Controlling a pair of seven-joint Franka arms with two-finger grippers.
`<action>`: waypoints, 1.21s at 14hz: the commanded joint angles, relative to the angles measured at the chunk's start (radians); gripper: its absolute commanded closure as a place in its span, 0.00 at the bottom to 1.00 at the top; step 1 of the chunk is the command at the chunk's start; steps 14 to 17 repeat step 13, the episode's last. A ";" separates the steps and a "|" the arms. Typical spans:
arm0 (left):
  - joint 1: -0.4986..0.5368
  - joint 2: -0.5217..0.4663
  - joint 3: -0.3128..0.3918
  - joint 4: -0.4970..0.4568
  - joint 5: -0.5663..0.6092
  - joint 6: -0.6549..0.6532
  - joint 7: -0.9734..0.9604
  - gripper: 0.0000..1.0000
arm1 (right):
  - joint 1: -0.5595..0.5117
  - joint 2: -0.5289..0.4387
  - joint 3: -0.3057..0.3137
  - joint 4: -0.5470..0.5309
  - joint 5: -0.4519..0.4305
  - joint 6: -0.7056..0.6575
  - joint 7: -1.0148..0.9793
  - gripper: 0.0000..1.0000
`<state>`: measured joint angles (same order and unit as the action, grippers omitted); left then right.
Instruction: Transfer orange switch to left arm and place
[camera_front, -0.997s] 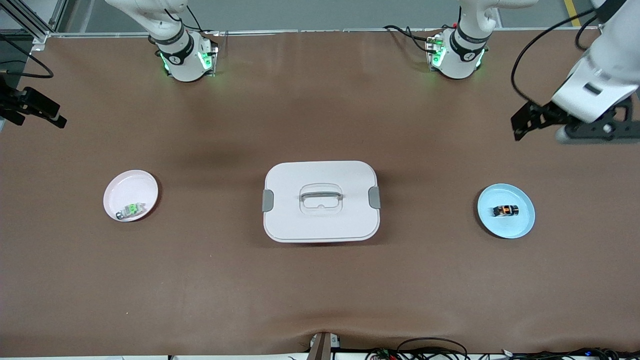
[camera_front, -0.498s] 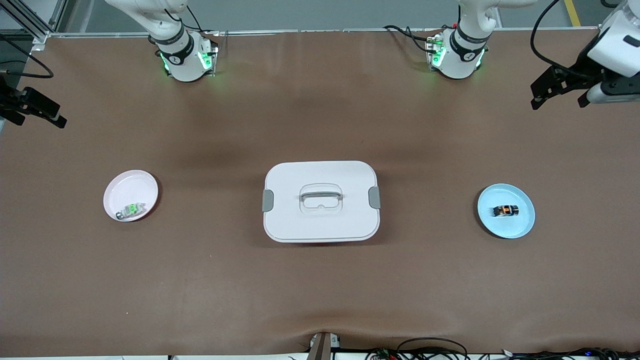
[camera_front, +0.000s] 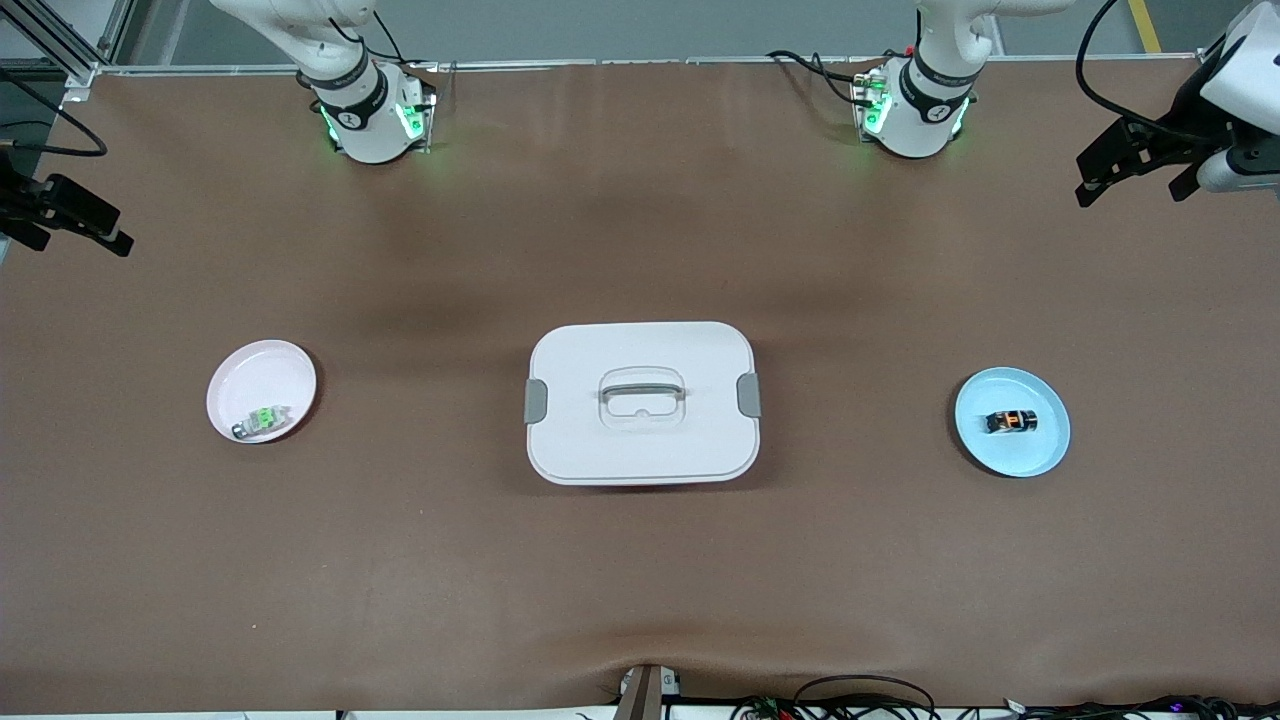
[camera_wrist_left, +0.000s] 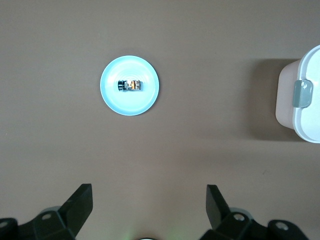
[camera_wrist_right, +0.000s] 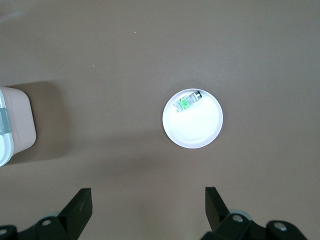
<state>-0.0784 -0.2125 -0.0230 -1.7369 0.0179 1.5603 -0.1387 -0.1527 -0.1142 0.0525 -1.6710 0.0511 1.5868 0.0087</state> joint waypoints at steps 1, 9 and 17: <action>-0.003 0.022 -0.001 0.023 -0.018 -0.011 0.011 0.00 | -0.010 0.008 0.009 0.019 -0.017 -0.013 -0.007 0.00; 0.002 0.136 -0.001 0.175 -0.018 -0.097 0.008 0.00 | -0.010 0.008 0.009 0.019 -0.016 -0.013 -0.007 0.00; 0.000 0.156 -0.001 0.197 -0.018 -0.097 0.008 0.00 | -0.010 0.008 0.009 0.019 -0.017 -0.013 -0.007 0.00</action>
